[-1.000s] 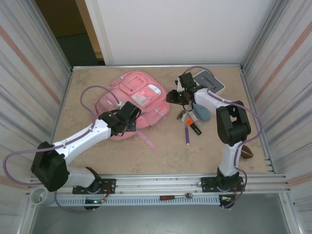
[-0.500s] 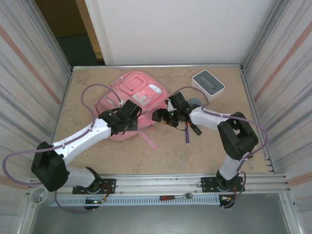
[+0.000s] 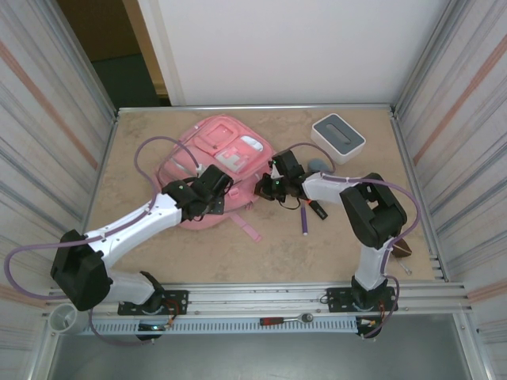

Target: Pack the student bag

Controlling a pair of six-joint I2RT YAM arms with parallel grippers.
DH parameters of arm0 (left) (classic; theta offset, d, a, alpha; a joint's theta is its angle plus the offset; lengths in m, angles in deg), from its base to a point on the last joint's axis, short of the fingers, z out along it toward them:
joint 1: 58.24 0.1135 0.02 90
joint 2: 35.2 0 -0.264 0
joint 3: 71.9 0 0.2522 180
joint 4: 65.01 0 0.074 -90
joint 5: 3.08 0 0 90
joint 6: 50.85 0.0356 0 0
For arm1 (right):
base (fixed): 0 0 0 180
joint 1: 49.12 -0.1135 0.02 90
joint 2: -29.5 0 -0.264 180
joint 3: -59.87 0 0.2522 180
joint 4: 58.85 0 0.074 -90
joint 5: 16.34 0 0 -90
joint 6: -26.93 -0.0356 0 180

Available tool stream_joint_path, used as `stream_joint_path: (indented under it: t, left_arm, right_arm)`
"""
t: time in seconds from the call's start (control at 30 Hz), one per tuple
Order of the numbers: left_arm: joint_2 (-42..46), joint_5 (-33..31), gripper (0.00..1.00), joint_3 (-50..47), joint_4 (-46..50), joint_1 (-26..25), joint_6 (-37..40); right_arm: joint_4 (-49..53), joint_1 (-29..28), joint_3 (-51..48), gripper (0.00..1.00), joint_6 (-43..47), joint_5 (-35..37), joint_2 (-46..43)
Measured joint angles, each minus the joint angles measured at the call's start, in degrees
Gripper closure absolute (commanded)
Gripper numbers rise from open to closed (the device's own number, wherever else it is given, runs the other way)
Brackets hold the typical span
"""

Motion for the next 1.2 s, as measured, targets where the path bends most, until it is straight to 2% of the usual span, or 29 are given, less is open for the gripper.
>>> stream_joint_path:
  t: [0.3,0.43,0.57,0.73,0.8,0.9,1.07,1.2]
  left_arm:
    - [2.71,0.09,1.0,-3.06,0.11,4.22,0.85]
    - [4.31,-1.75,1.0,-3.76,1.75,5.95,0.85]
    - [4.74,-2.27,1.0,-3.82,2.4,5.9,0.96]
    - [5.25,-2.54,1.0,-3.74,2.43,2.89,1.44]
    - [5.18,-2.58,1.0,-3.32,2.62,1.18,1.4]
    - [4.39,-2.67,1.0,-1.25,3.08,-1.46,1.18]
    - [2.89,-2.19,1.0,1.66,2.97,-3.48,0.81]
    - [2.29,-2.16,1.0,2.47,3.04,-3.56,0.81]
  right_arm:
    - [0.24,3.8,-0.02,1.0,4.92,-4.0,-1.44]
    - [2.08,5.53,0.09,1.0,7.74,-5.01,-1.81]
    - [6.8,6.8,2.34,1.0,10.95,-6.05,-1.79]
    - [12.35,7.28,8.37,1.0,14.34,-7.5,0.44]
    - [14.82,7.69,11.56,0.95,15.5,-8.0,2.16]
    - [18.84,8.35,17.18,0.83,16.9,-8.07,5.11]
    - [20.72,9.62,20.63,0.51,19.08,-6.8,5.9]
    - [19.17,10.21,13.03,0.23,18.29,-7.5,1.42]
